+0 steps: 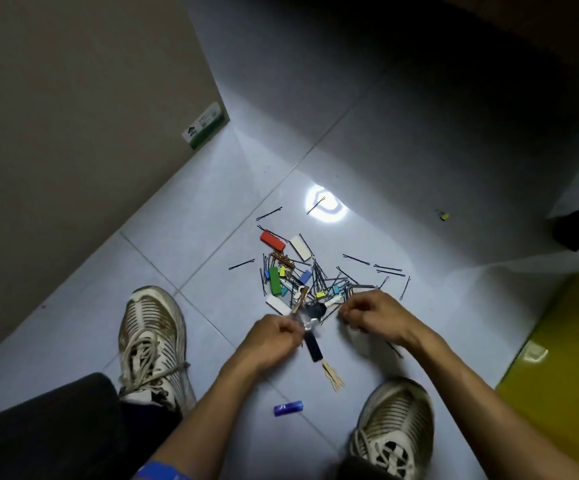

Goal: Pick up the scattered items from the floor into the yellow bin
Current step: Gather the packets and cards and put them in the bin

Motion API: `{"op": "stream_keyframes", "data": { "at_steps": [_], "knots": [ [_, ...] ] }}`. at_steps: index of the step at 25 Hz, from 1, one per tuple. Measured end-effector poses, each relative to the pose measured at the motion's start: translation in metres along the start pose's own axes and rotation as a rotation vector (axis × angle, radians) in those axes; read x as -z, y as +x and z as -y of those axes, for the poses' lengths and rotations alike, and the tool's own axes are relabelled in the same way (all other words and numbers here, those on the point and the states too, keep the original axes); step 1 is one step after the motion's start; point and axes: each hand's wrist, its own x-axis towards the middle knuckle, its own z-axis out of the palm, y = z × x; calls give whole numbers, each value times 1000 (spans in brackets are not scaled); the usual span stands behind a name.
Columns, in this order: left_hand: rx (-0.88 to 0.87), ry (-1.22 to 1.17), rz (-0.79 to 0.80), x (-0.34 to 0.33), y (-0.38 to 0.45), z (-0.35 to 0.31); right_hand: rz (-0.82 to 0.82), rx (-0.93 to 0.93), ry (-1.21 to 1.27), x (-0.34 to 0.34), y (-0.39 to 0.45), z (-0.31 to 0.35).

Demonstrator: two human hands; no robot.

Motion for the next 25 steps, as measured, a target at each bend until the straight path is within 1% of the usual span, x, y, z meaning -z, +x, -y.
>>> {"op": "stream_keyframes", "data": {
  "at_steps": [1, 2, 4, 5, 6, 7, 9, 11, 12, 13, 14, 16, 17, 18, 19, 20, 21, 22, 23, 24, 25],
  "knots": [
    [18, 100, 7, 5, 4, 2, -19, -33, -43, 8, -1, -10],
    [84, 220, 128, 8, 6, 7, 11, -99, -118, 14, -4, -21],
    [276, 480, 551, 4, -3, 23, 158, -258, -281, 17, -14, -38],
    [319, 571, 678, -2, -9, 34, 192, -299, -312, 14, -17, -42],
    [311, 589, 699, -8, -13, 44, 184, -310, -270, 8, -17, -40],
    [266, 521, 649, -14, -14, 51, 153, -288, -149, 0, -14, -35],
    [176, 315, 468, -21, -14, 50, 63, -168, 139, -10, -6, -19],
    [100, 126, 228, -25, -11, 43, -64, -58, 272, -7, -1, -8],
    [99, 40, 150, -26, -8, 40, -125, -52, 287, -3, -1, -8],
    [113, 11, 157, -27, -8, 38, -148, -84, 274, 3, -3, -14],
    [155, 49, 277, -31, -10, 37, -117, -135, 222, 8, -9, -23],
    [206, 289, 661, -47, -18, 42, 77, -229, 123, 1, -22, -44],
    [184, 366, 728, -56, -21, 45, 154, -242, 70, -8, -27, -53],
    [148, 322, 694, -65, -21, 47, 162, -220, 19, -18, -29, -57],
    [121, 165, 626, -73, -20, 45, 115, -178, -1, -26, -28, -57],
    [108, -45, 553, -80, -18, 40, 62, -148, 34, -31, -26, -56],
    [100, -235, 478, -83, -17, 30, 27, -127, 130, -31, -24, -53],
    [87, -368, 401, -82, -13, 21, 17, -107, 221, -30, -23, -49],
    [70, -464, 337, -80, -8, 10, 17, -61, 277, -27, -23, -46],
    [49, -540, 295, -75, -4, 1, 0, 16, 263, -25, -24, -43],
    [27, -588, 255, -70, -1, -9, -50, 97, 187, -25, -25, -41]
  ]
}}
